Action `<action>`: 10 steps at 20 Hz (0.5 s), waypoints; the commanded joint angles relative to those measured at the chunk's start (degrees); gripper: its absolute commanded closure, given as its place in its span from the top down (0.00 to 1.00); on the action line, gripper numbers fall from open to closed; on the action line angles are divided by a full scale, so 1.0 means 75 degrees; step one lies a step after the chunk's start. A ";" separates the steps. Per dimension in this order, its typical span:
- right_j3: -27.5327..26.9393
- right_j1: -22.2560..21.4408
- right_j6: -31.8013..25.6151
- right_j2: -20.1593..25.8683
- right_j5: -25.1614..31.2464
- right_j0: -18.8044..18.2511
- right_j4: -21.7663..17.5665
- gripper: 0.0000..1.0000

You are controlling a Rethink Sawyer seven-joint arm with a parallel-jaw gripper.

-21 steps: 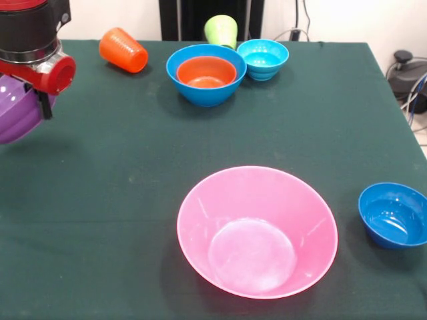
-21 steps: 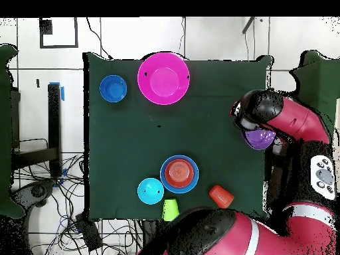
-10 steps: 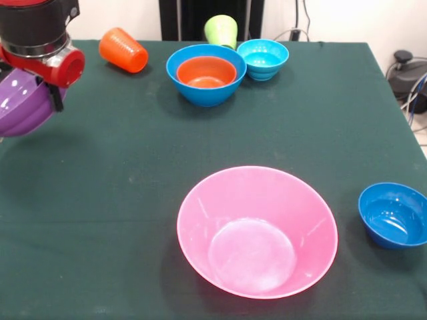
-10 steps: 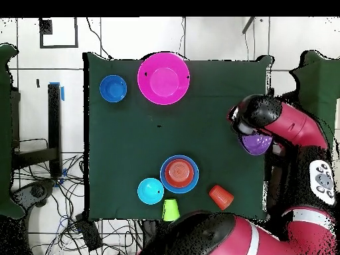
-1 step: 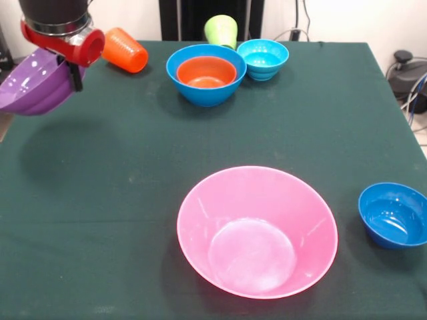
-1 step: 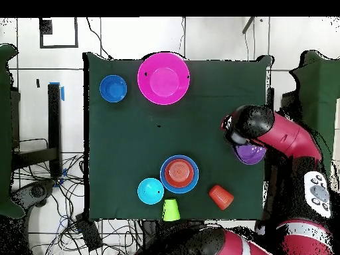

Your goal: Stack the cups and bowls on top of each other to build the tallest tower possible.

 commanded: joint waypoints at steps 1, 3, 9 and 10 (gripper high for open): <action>0.0726 -0.0069 0.1453 0.0325 -0.0805 0.0352 0.0131 0.00; 0.0622 -0.0015 0.1269 0.0372 -0.0749 0.0262 0.0112 0.00; 0.0480 0.0169 0.0889 0.0493 -0.0917 0.0065 -0.0027 0.00; 0.0412 0.0214 0.0809 0.0478 -0.0936 0.0071 -0.0099 0.00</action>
